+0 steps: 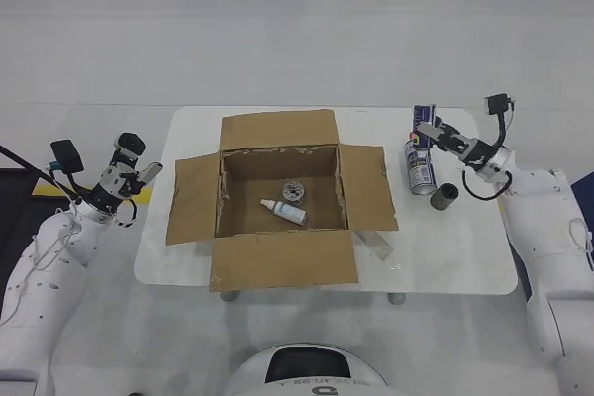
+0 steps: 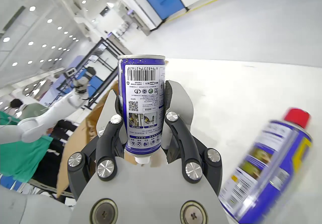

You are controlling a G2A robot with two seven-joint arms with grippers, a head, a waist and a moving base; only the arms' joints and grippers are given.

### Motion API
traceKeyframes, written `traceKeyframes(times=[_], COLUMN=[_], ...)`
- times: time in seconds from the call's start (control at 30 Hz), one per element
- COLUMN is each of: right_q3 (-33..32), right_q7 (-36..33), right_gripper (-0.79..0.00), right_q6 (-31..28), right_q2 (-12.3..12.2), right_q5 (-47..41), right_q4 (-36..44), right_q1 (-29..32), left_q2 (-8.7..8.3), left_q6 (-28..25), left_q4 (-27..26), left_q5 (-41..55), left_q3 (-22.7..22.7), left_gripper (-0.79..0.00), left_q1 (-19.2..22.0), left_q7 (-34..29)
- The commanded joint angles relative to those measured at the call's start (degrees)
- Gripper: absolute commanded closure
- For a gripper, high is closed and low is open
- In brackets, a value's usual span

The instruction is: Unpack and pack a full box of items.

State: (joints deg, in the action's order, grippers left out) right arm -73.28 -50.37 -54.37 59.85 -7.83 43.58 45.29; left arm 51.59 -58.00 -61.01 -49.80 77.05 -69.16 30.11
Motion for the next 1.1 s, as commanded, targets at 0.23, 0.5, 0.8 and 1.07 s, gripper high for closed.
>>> traceKeyframes(times=[0.23,0.5,0.8,1.07], right_q3=[8.3,17.5,26.9,33.4], right_q7=[-4.9,-2.0,0.8,1.1], right_gripper=[0.0,0.0,0.0,0.0], right_q6=[9.3,16.5,21.3,21.2], right_q2=[1.3,4.2,7.2,9.1], right_q5=[1.6,8.0,19.1,29.1], right_q4=[14.5,16.2,15.2,16.8], right_q1=[-1.4,-4.7,-7.5,-7.5], left_q2=[0.0,0.0,0.0,0.0], left_q6=[0.0,0.0,0.0,0.0], left_q4=[0.0,0.0,0.0,0.0], left_q5=[0.0,0.0,0.0,0.0], left_q3=[0.0,0.0,0.0,0.0], left_gripper=[-0.785,-0.785,-0.785,-0.785], left_q1=[0.0,0.0,0.0,0.0], left_q7=[0.0,0.0,0.0,0.0])
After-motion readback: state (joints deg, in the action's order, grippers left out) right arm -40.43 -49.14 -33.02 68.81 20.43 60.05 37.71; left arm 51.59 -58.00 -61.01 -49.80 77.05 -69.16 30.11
